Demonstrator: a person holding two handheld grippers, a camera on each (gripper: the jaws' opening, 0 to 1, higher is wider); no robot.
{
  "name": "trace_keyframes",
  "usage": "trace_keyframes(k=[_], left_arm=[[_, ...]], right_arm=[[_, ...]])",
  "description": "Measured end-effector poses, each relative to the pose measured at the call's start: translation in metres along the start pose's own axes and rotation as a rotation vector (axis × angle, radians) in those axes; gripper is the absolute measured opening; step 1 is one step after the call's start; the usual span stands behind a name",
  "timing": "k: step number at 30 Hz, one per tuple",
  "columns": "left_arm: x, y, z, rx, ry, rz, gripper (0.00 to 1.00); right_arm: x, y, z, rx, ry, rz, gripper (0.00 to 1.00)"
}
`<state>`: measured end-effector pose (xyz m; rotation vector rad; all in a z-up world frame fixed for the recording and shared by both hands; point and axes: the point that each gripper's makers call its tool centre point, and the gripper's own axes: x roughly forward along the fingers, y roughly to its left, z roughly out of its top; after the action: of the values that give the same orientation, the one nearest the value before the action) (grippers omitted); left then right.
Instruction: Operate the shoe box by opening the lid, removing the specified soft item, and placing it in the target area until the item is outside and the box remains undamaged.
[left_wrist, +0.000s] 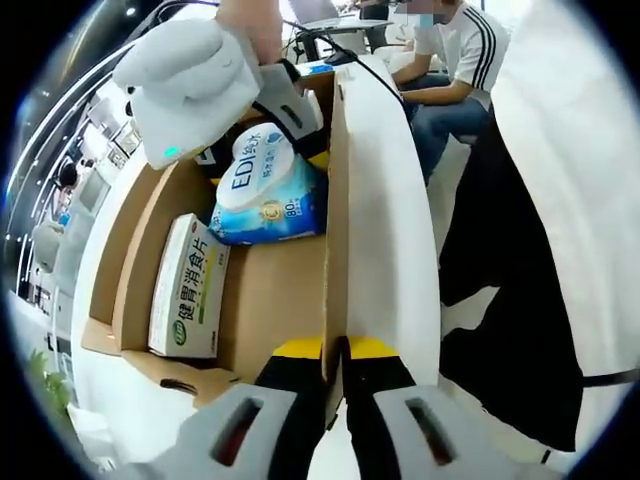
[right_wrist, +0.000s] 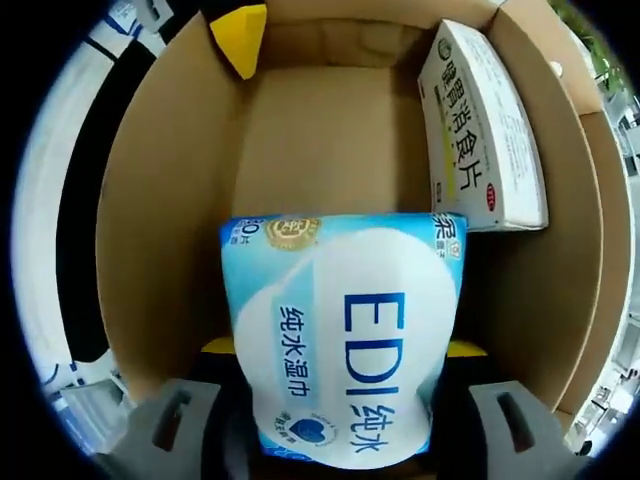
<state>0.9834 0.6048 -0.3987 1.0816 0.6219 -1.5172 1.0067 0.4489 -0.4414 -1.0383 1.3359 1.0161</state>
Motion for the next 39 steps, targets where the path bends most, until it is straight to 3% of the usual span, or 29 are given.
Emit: trace_keyframes(k=[9, 11, 14, 16, 17, 21, 24, 32, 39], left_arm=[[0.0, 0.0, 0.0, 0.004, 0.001, -0.012, 0.04], [0.0, 0.0, 0.0, 0.0, 0.0, -0.015, 0.04], [0.0, -0.001, 0.0, 0.001, 0.004, -0.018, 0.04], [0.0, -0.002, 0.0, 0.009, -0.001, -0.009, 0.04], [0.0, -0.002, 0.0, 0.01, -0.005, -0.002, 0.04], [0.0, -0.001, 0.0, 0.006, -0.008, -0.002, 0.04], [0.0, -0.001, 0.001, 0.006, -0.018, -0.003, 0.04], [-0.001, -0.001, 0.001, 0.02, -0.017, -0.005, 0.03], [-0.001, 0.0, 0.001, 0.02, -0.019, -0.009, 0.03]], right_arm=[[0.0, -0.001, -0.001, 0.008, 0.042, 0.003, 0.69], [-0.006, 0.003, -0.005, 0.027, 0.154, -0.005, 0.67], [-0.001, 0.003, -0.001, 0.009, 0.107, -0.011, 0.65], [-0.006, 0.004, -0.003, 0.026, 0.075, -0.004, 0.63], [-0.005, 0.008, 0.0, 0.074, 0.039, -0.004, 0.63], [-0.013, 0.011, 0.001, 0.009, 0.032, -0.042, 0.62], [-0.016, 0.008, 0.002, 0.056, 0.009, -0.032, 0.62], [-0.033, 0.004, -0.001, 0.031, -0.012, -0.07, 0.62], [-0.044, 0.002, -0.005, 0.113, -0.032, -0.078, 0.62]])
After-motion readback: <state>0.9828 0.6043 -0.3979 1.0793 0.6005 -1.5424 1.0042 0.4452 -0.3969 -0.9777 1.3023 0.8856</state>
